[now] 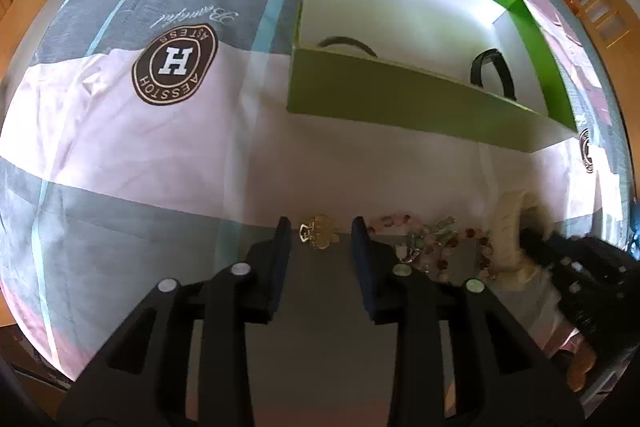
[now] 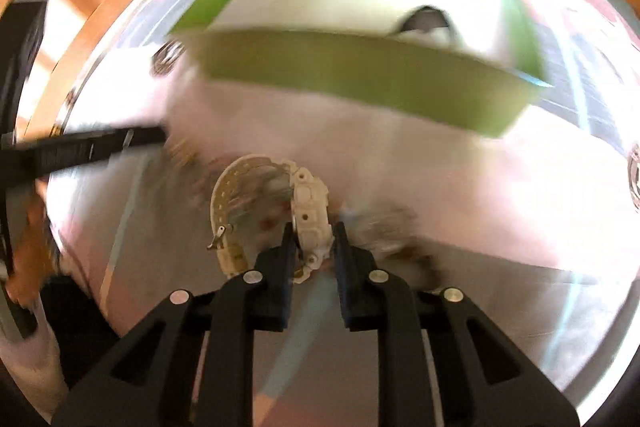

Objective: Organize jewelry
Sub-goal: 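Grasp the white watch with the right tool while the left tool grasps the gold flower charm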

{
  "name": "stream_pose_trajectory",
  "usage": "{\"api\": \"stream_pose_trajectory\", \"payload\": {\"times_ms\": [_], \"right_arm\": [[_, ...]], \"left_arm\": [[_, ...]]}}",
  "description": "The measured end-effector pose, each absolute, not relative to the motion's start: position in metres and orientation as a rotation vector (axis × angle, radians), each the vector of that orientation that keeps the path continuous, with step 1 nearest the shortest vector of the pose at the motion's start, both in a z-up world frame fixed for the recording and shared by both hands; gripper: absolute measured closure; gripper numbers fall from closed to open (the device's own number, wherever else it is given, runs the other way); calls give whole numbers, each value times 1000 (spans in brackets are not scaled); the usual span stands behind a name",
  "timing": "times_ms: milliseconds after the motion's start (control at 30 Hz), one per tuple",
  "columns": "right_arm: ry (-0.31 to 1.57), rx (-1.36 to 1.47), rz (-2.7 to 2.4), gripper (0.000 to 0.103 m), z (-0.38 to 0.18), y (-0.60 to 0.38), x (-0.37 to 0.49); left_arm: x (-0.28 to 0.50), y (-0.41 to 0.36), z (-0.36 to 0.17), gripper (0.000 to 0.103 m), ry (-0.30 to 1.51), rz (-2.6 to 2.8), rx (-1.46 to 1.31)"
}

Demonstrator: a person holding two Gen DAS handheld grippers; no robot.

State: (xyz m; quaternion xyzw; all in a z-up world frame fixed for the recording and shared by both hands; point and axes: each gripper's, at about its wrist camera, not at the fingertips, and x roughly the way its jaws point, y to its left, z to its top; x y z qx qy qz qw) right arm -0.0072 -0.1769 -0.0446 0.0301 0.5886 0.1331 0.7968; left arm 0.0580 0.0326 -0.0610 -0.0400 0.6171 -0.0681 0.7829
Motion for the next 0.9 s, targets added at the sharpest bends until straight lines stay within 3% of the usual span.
{"api": "stream_pose_trajectory", "payload": {"times_ms": [500,633,900], "right_arm": [[1276,106,235,84,-51,-196,6],[1289,100,232,84,-57,-192,7],[1289,91,219,84,-59,-191,7]], "left_arm": [[69,30,-90,65,1387,-100,-68],[69,28,-91,79,1383,-100,-62],[63,28,-78,79,1343,-120,-78]]}}
